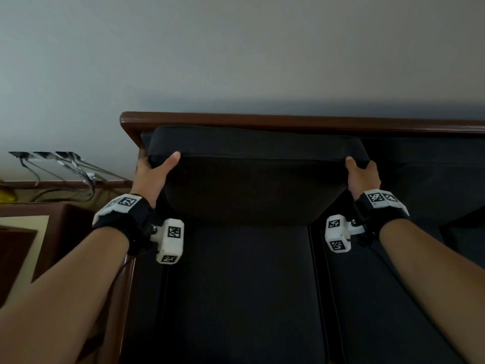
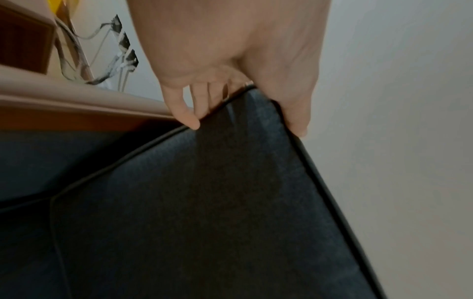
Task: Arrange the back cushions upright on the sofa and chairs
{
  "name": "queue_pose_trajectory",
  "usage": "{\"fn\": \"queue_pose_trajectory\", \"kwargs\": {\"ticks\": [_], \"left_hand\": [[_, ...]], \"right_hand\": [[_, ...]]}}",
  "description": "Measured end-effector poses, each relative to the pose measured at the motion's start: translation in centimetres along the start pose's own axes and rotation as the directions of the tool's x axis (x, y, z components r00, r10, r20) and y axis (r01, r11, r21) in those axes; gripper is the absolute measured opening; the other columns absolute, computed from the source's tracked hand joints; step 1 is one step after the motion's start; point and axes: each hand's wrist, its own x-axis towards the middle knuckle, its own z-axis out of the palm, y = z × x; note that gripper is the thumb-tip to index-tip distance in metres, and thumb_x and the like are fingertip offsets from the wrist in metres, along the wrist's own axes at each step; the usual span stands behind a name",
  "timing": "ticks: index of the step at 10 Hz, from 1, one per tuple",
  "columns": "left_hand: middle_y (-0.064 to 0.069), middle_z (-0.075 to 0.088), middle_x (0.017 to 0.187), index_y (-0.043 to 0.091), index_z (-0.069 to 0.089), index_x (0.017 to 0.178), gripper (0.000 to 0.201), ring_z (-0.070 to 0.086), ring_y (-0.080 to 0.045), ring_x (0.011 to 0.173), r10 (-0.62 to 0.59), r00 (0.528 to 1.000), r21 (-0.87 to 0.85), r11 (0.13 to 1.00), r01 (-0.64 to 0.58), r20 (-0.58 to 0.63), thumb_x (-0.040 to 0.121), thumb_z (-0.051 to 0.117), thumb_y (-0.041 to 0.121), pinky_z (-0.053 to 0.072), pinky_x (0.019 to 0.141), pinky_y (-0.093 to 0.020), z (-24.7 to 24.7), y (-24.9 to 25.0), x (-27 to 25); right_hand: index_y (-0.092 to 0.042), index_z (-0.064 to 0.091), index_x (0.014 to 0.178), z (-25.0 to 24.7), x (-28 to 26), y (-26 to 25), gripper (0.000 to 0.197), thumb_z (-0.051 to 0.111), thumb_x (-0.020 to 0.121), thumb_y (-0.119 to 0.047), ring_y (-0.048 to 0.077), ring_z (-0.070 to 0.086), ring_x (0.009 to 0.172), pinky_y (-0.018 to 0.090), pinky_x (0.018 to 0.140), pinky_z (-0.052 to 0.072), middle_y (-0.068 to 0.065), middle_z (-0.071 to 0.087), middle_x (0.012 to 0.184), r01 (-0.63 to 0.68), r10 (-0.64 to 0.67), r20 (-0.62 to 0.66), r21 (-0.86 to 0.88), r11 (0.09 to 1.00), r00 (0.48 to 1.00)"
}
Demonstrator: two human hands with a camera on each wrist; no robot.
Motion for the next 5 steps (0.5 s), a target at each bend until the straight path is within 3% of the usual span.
{"fn": "queue_pose_trajectory", "kwargs": {"ticks": [1,2,3,4,5], "left_hand": [[0.004,0.071,0.117,0.028,0.058,0.131,0.082,0.068,-0.016,0.105,-0.006,0.997,0.067,0.998,0.001,0.074,0.064,0.077,0.072,0.054,0.089,-0.034,-1.4,-0.4,0.5],[0.002,0.072,0.118,0.028,0.061,0.126,0.097,0.068,-0.025,0.11,-0.025,0.999,0.12,0.993,0.02,0.044,0.049,0.077,0.084,0.052,0.098,-0.048,-3.0,-2.3,1.8],[0.002,0.062,0.135,0.029,0.05,0.138,0.1,0.059,-0.025,0.124,-0.024,0.999,0.188,0.982,0.015,0.045,0.055,0.078,0.077,0.045,0.107,-0.05,-3.0,-2.1,-0.6],[-0.004,0.049,0.15,0.024,0.036,0.15,0.093,0.05,-0.027,0.134,-0.013,0.998,0.285,0.958,-0.004,0.061,0.073,0.076,0.059,0.04,0.112,-0.046,-3.3,-2.0,-4.8],[-0.011,0.054,0.143,0.016,0.04,0.149,0.07,0.055,-0.027,0.127,-0.096,0.989,0.411,0.911,0.042,0.111,0.089,0.07,0.036,0.041,0.104,-0.033,-4.3,-4.3,-10.1]], "right_hand": [[-0.012,0.028,0.153,0.3,-0.2,-0.3,0.069,0.05,0.097,-0.047,0.038,0.044,0.134,0.042,0.106,0.037,0.018,0.044,0.149,-0.006,0.006,0.018,0.01,1.0,1.0],[-0.018,0.025,0.154,0.6,-0.8,-0.5,0.085,0.056,0.085,-0.058,0.039,0.046,0.133,0.051,0.109,0.04,0.014,0.044,0.15,-0.01,0.002,0.079,0.092,0.996,0.997],[-0.026,0.027,0.152,0.2,-0.4,0.9,0.101,0.057,0.066,-0.07,0.036,0.047,0.133,0.057,0.108,0.04,0.008,0.046,0.149,-0.047,0.027,0.132,0.156,0.987,0.991],[-0.013,0.048,0.14,-0.1,-2.3,2.9,0.07,0.055,0.087,-0.058,0.034,0.052,0.121,0.055,0.108,0.04,0.011,0.056,0.128,-0.035,0.019,0.175,0.087,0.996,0.984],[-0.002,0.062,0.113,-0.8,-5.2,8.3,0.05,0.049,0.098,-0.048,0.031,0.058,0.099,0.05,0.101,0.046,0.017,0.061,0.109,-0.003,0.052,0.278,-0.175,0.985,0.959]]}}
